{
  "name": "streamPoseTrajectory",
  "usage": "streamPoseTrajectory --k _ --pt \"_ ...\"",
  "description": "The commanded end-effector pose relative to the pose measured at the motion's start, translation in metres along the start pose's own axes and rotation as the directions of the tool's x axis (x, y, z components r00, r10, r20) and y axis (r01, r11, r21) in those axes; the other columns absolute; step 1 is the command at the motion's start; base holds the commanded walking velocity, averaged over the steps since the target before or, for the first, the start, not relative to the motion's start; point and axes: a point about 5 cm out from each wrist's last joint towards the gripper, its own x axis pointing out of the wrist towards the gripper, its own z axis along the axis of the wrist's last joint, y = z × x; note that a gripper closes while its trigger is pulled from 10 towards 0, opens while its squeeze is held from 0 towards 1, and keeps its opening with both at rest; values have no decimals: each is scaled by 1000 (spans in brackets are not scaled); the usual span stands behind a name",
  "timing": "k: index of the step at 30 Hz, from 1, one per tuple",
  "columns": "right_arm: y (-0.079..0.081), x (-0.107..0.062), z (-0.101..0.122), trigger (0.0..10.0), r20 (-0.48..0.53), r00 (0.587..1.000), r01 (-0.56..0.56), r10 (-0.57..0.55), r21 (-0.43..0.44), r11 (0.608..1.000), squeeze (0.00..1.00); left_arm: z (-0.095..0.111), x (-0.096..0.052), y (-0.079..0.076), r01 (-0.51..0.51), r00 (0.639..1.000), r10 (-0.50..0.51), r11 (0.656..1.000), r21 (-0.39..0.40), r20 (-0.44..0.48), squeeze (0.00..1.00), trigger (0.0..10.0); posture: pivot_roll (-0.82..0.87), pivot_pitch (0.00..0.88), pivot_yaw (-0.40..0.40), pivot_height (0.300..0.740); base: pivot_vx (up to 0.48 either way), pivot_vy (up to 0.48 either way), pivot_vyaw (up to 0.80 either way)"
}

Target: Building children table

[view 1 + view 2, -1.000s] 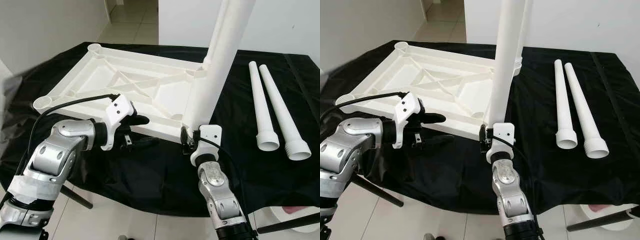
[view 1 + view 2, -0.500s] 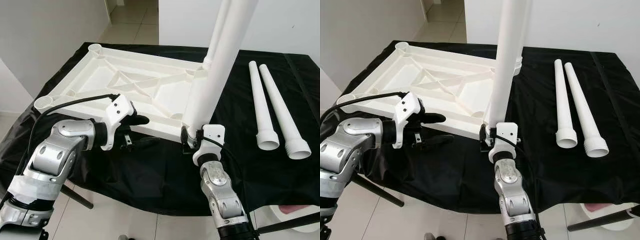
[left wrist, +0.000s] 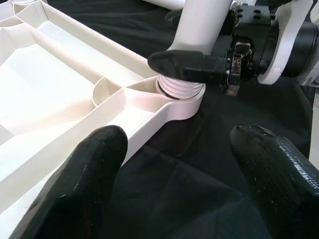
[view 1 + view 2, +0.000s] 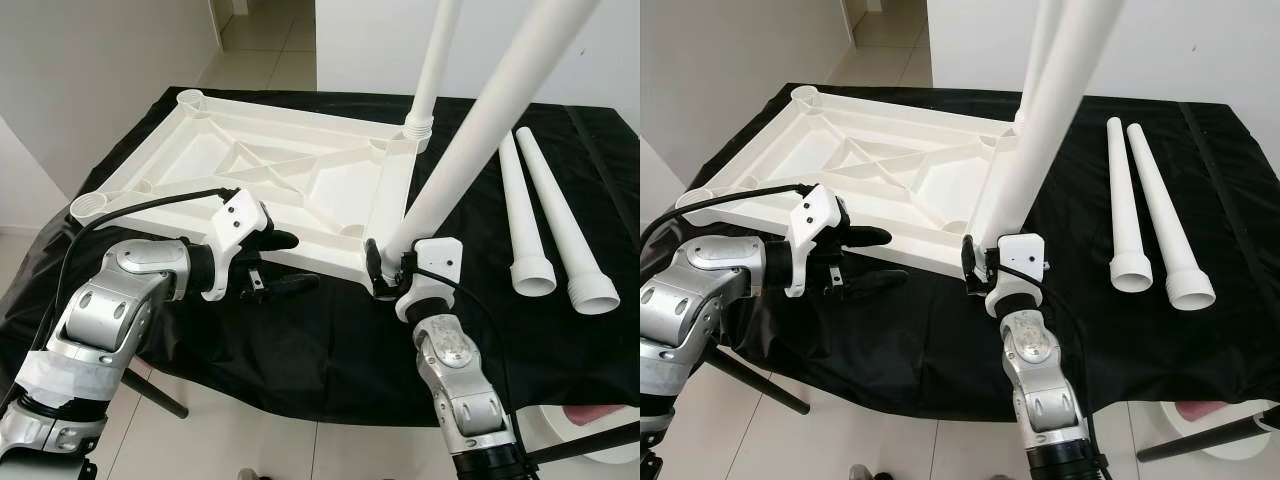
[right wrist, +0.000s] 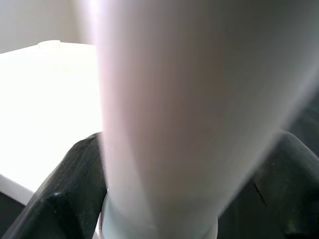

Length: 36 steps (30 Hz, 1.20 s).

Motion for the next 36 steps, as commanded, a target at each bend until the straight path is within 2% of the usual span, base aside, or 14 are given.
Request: streamPoseTrajectory --k 1,13,14,28,33,34,35,36 --pt "0 0 4 10000 17 1000 -13 13 -18 1000 0 -2 -2 3 -38 999 38 999 0 -7 0 10000 -87 124 89 740 0 0 0" --pt "-7 3 14 10000 48 989 -133 138 -95 986 0 -1 0 3 -36 999 36 999 2 -4 0 10000 -89 119 89 740 0 0 0" --pt "-8 4 14 0 50 987 -148 154 -97 984 0 -1 1 3 -35 999 35 999 2 -3 0 10000 -89 117 88 740 0 0 0" --pt "-5 4 17 0 37 968 -244 249 -118 963 0 -1 0 2 -39 999 39 999 2 -3 0 10000 -88 114 86 740 0 0 0" --pt "-6 5 17 0 7 953 -300 302 -97 949 0 -1 0 3 -39 999 39 999 3 -3 0 10000 -88 114 87 740 0 0 0" --pt "-9 5 16 0 -14 948 -317 317 -70 946 0 -1 0 3 -39 999 39 999 2 -4 0 10000 -88 114 87 740 0 0 0" --pt "-11 6 15 10000 -36 940 -341 340 -46 939 0 -1 0 3 -39 999 39 999 1 -4 0 10000 -88 114 87 740 0 0 0" --pt "-11 6 15 10000 -36 940 -341 340 -46 939 0 -1 0 3 -39 999 39 999 1 -4 0 10000 -88 114 87 740 0 0 0"
